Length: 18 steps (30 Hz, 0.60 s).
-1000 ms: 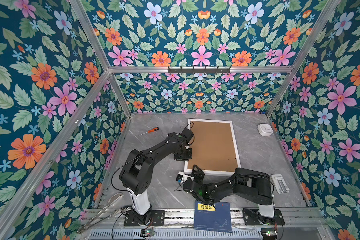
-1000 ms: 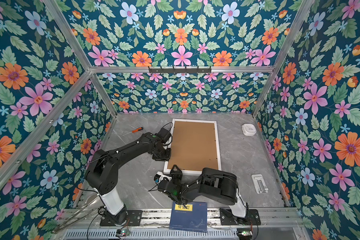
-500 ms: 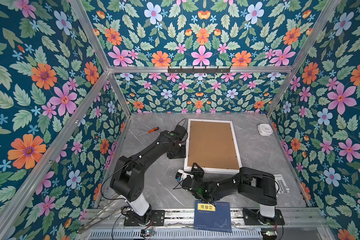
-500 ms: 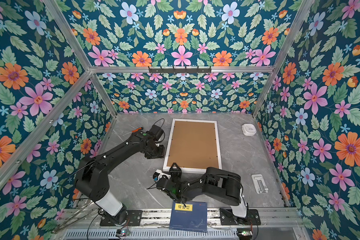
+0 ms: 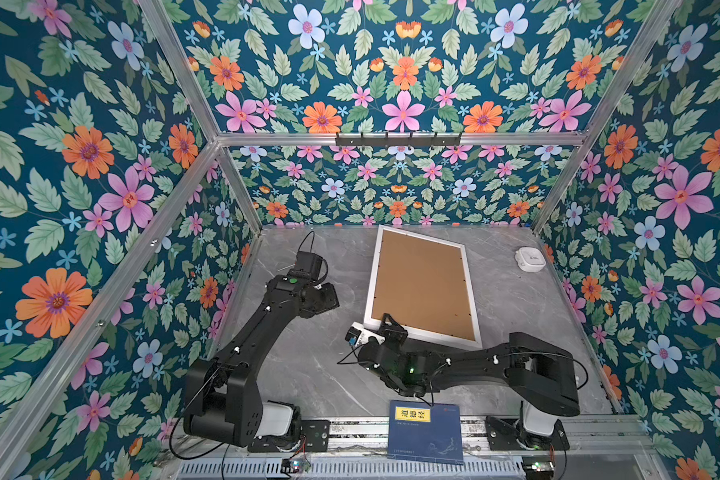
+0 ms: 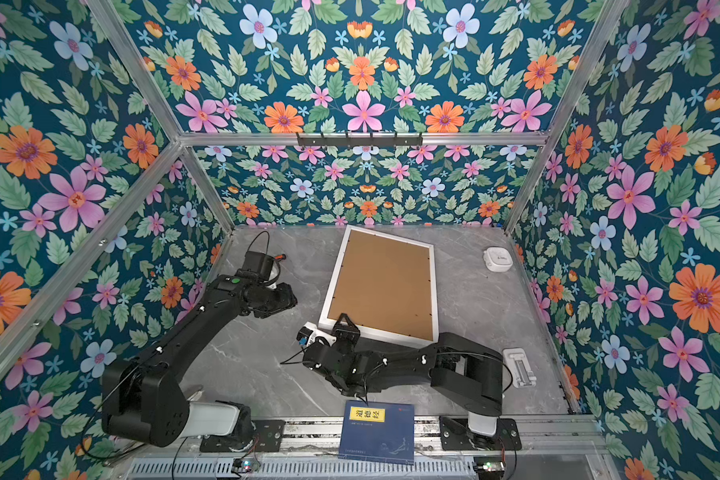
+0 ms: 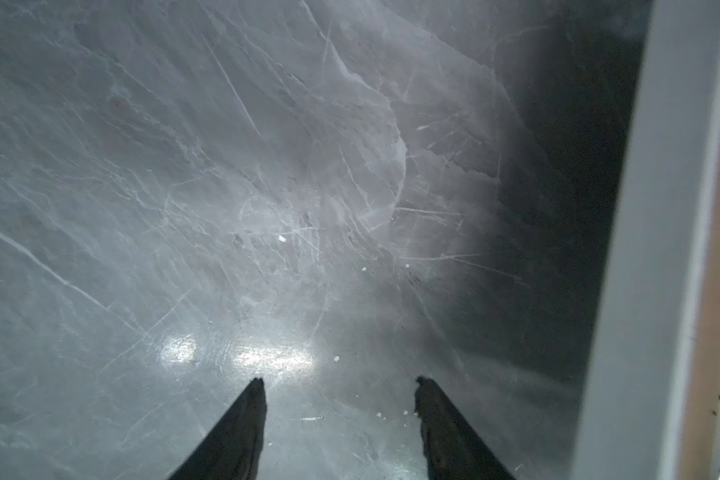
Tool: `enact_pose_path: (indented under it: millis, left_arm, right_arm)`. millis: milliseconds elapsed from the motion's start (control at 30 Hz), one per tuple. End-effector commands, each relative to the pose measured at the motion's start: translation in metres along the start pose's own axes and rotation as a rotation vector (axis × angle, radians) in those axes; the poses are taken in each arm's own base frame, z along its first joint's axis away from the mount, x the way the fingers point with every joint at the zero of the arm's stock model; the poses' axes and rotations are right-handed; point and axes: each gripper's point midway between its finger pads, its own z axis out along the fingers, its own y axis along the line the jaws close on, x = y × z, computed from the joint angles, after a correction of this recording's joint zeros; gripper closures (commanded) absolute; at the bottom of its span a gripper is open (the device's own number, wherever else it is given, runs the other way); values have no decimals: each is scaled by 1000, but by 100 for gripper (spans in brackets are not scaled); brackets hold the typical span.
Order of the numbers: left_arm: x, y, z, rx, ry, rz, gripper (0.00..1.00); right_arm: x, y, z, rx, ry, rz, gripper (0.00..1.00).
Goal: Put the photo into the frame
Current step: 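Open the left gripper and lift the frame upright with the right gripper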
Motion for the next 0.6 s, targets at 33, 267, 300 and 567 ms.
enact_pose_path:
  millis: [33, 267, 300, 567]
  left_arm:
    - [-11, -5, 3, 46, -32, 14, 39]
    - [-8, -4, 12, 87, -25, -15, 39]
    - [-7, -4, 13, 88, -22, -16, 39]
    - [-7, -2, 18, 85, -24, -22, 39]
  right_arm:
    - [-29, -20, -9, -39, -64, 261, 100]
    - [-65, -72, -33, -45, -177, 457, 100]
    - [-69, -79, -36, -51, -191, 490, 100]
    - [-76, -130, -52, -110, -286, 720, 100]
